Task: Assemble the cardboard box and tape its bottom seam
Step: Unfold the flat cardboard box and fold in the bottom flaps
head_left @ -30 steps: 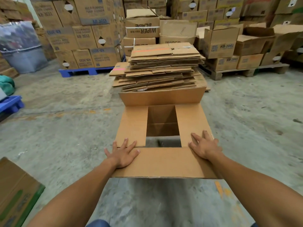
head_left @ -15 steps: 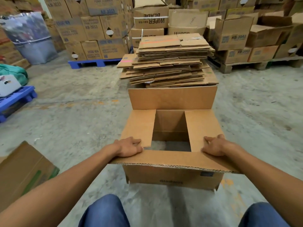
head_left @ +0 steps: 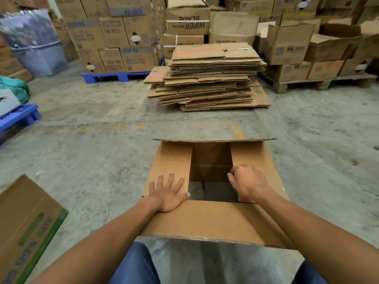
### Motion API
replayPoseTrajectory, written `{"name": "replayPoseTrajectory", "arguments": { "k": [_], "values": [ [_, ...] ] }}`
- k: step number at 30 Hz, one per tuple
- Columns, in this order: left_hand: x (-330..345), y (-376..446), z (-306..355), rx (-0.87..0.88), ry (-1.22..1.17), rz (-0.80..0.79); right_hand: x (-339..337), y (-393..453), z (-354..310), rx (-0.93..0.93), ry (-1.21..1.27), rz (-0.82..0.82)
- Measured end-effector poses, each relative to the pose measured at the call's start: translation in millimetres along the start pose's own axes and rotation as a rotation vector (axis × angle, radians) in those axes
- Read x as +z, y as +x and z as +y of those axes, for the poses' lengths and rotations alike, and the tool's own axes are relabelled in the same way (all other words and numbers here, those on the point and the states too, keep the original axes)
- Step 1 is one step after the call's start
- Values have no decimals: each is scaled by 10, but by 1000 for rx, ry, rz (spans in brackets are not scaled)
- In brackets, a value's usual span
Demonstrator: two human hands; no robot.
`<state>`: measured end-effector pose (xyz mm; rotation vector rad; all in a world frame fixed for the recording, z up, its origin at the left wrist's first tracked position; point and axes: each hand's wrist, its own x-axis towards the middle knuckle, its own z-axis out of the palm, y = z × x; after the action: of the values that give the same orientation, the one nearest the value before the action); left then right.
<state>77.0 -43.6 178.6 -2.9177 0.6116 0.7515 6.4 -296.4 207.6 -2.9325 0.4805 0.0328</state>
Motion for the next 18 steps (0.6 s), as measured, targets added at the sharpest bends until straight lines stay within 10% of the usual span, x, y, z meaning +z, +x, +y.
{"name": "replayPoseTrajectory", "arguments": {
  "k": [5,12,18],
  "values": [
    [82,36,-32,13,0,38,-404,425,-304,-250,112,537],
    [-149,-111,-6,36,-75,-131,-25,758,-97,-43,16,-286],
    [-982,-644,-99,426,-252,-599,42,816,12,15,70,-461]
  ]
}}
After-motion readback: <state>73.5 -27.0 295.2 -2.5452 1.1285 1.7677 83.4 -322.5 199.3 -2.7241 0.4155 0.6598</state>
